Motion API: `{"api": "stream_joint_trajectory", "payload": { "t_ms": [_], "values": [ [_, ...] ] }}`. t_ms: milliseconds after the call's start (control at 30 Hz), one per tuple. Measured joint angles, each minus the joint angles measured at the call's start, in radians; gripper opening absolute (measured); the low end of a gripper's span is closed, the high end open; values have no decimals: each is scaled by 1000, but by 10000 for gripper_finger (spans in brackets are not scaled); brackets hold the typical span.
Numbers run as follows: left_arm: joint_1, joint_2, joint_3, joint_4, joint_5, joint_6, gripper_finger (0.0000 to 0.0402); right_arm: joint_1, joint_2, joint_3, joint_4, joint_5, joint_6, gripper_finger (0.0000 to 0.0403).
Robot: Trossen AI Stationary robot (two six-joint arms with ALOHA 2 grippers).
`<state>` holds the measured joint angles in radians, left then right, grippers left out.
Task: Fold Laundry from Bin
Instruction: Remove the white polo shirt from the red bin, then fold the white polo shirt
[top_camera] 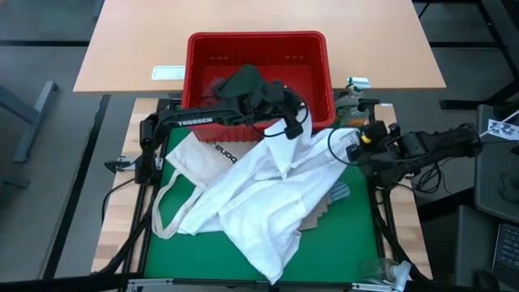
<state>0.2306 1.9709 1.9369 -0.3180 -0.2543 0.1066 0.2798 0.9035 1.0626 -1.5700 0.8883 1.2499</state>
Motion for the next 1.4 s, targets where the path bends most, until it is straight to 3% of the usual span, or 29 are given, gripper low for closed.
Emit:
{"api": "stream_joint_trajectory", "payload": {
  "t_ms": [133,333,567,667,733,800,900,1033,1233,1400],
  "values": [
    [14,0,0,24,-73,46,26,-44,0,0,0,-8,-29,5],
    [33,0,0,191,-141,117,64,-45,11,0,3,-92,-52,5],
    [138,-2,0,259,-151,134,60,-45,11,0,8,-122,-52,5],
    [181,-2,0,227,-134,33,60,-45,11,0,9,-122,-52,5],
    [197,-2,0,181,-54,-90,64,-45,11,0,8,-122,-52,5],
    [202,-5,0,141,98,-182,68,-45,11,0,8,-122,-52,5],
    [201,-9,0,105,288,-243,74,-45,11,0,8,-122,-52,5],
    [204,-10,0,90,445,-291,89,-45,11,0,8,-122,-52,5],
    [203,-11,0,15,589,-364,130,-45,11,0,8,-122,-52,5],
    [194,-11,0,-190,611,-304,158,-45,11,0,8,-122,-52,5]
  ]
}}
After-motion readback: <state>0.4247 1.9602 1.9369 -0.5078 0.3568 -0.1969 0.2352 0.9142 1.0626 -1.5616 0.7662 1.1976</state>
